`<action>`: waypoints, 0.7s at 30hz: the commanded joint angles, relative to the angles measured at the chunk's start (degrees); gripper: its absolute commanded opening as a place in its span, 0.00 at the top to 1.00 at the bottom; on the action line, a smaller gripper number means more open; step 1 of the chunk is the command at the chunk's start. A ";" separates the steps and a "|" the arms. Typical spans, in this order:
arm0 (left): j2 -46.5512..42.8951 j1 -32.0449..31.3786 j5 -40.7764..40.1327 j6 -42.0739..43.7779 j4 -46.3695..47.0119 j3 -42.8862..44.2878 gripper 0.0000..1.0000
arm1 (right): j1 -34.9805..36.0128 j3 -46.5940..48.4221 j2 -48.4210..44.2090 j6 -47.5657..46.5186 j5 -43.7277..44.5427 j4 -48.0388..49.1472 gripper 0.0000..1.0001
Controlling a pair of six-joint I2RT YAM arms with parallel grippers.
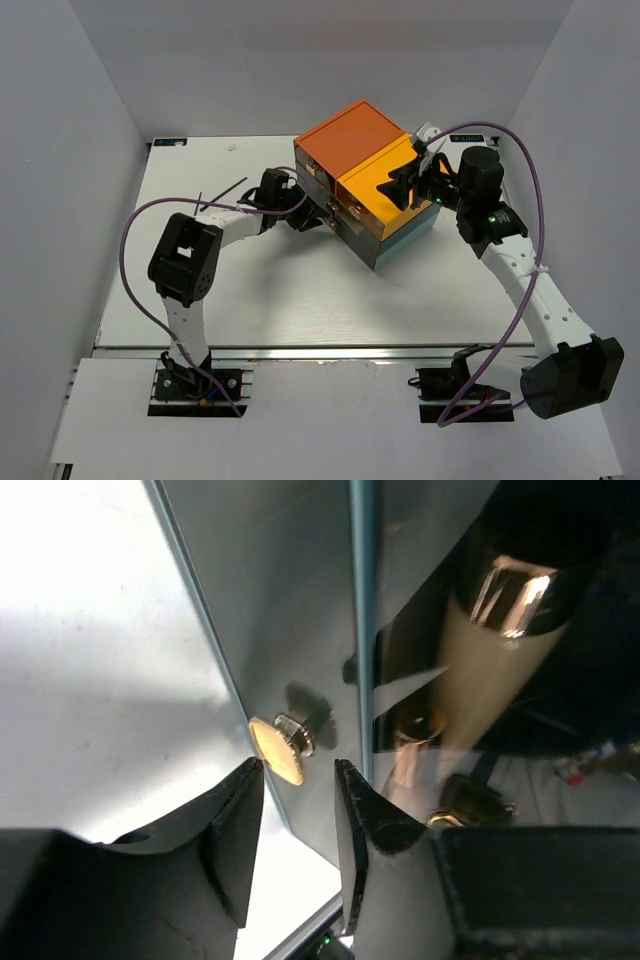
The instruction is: Organize the makeup
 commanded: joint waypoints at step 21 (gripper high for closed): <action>5.31 -2.51 4.38 1.80 1.85 1.73 0.64 | -0.53 -0.30 -1.21 0.11 -0.38 2.40 0.49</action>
